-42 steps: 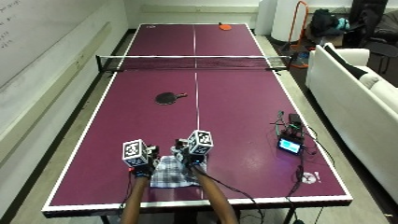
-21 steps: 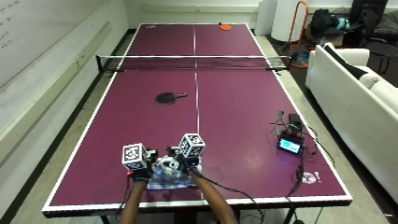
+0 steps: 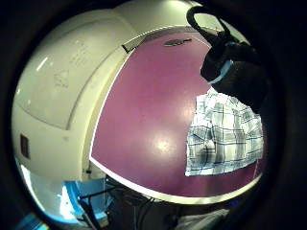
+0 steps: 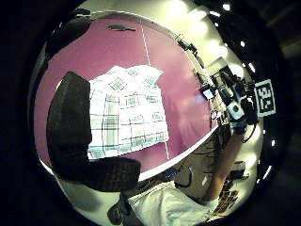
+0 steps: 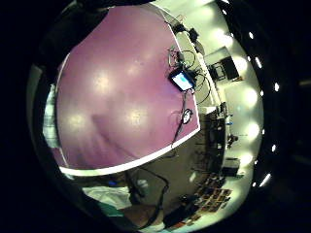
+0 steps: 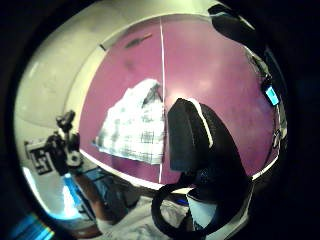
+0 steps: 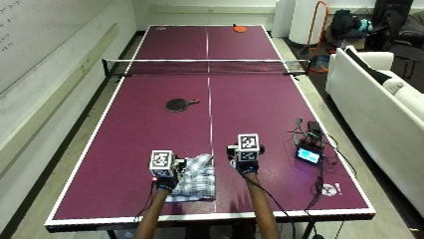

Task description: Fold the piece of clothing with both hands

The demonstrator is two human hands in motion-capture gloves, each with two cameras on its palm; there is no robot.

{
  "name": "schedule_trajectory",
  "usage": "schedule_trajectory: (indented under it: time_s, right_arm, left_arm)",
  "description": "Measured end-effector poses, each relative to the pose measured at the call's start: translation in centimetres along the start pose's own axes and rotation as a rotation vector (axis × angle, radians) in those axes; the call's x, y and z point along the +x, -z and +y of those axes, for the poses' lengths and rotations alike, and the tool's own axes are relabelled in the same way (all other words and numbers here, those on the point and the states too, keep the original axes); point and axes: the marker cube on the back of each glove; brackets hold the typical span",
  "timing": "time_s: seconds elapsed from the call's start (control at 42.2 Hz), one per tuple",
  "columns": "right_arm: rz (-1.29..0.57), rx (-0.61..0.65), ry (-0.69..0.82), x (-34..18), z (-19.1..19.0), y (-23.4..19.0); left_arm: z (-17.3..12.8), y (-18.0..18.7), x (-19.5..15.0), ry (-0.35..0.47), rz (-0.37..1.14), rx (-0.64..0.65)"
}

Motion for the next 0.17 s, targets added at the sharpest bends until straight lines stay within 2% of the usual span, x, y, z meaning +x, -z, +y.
schedule_trajectory:
  time_s: [0.047, 0.166]
  right_arm:
    - [-0.027, 0.029, -0.039, 1.3, 0.7, 0.6]
    - [-0.068, 0.063, -0.059, 2.6, 1.1, 0.3]
  left_arm:
    - [1.2, -0.3, 1.7, -0.016, 0.056, -0.103]
    - [1.1, -0.7, 3.1, -0.044, 0.078, -0.117]
